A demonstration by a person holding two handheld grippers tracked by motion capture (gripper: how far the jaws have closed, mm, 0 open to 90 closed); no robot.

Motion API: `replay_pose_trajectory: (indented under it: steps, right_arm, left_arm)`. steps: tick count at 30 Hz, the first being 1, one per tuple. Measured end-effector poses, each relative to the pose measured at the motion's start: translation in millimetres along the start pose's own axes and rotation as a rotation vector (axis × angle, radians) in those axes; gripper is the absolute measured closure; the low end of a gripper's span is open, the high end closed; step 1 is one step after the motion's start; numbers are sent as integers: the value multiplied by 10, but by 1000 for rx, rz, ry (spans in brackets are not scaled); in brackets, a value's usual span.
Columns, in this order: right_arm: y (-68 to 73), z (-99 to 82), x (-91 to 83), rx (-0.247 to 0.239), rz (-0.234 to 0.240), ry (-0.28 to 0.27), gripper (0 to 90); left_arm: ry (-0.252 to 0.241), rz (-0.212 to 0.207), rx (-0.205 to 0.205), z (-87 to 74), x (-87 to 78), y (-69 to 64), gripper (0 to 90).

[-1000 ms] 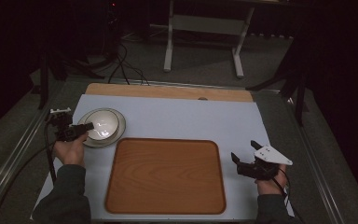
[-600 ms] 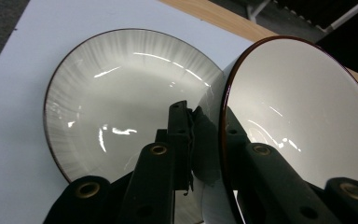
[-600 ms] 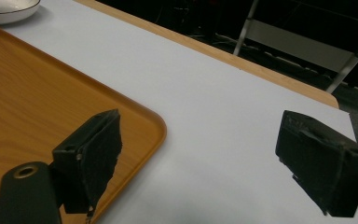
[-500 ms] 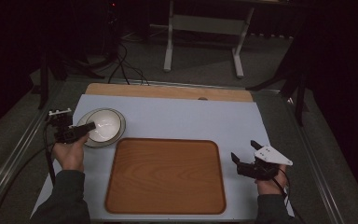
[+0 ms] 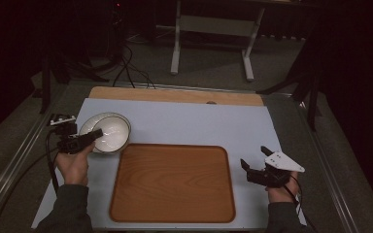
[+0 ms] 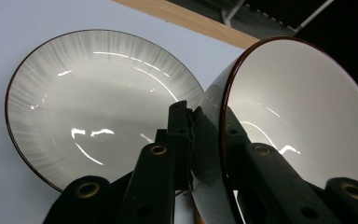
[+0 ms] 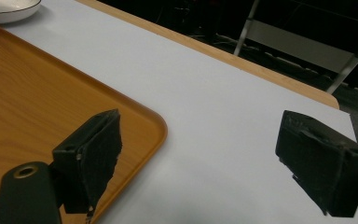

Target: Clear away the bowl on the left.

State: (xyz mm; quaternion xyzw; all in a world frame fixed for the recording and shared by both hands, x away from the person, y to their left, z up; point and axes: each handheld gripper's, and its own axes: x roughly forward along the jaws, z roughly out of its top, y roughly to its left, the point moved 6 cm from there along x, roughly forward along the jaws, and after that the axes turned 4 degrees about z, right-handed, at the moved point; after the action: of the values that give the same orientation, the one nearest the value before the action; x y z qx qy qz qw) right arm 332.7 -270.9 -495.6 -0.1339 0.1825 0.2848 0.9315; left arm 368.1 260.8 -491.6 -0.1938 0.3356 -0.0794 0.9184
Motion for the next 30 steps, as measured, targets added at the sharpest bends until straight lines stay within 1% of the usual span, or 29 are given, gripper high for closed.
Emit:
replay_pose_trajectory:
  steps: [1,4,7,12,19,30]
  right_arm:
    - [-1,-1,-1,0,0,0,139]
    - [0,0,-2,1,0,0,139]
    - [1,1,-3,-1,0,-2,139]
    - [7,1,-1,-4,0,0,140]
    - [13,7,1,-10,1,-2,140]
    - [11,16,-3,-12,3,-7,140]
  left_arm:
    - [-2,-8,2,-15,-12,-8,808]
    - [5,-5,16,-29,-25,-30,807]
    - [8,-11,24,-45,-30,-56,807]
    - [3,-23,20,-61,-56,-93,807]
    - [-4,-49,37,-80,-121,-165,807]
    - [-1,-65,55,-124,-150,-252,805]
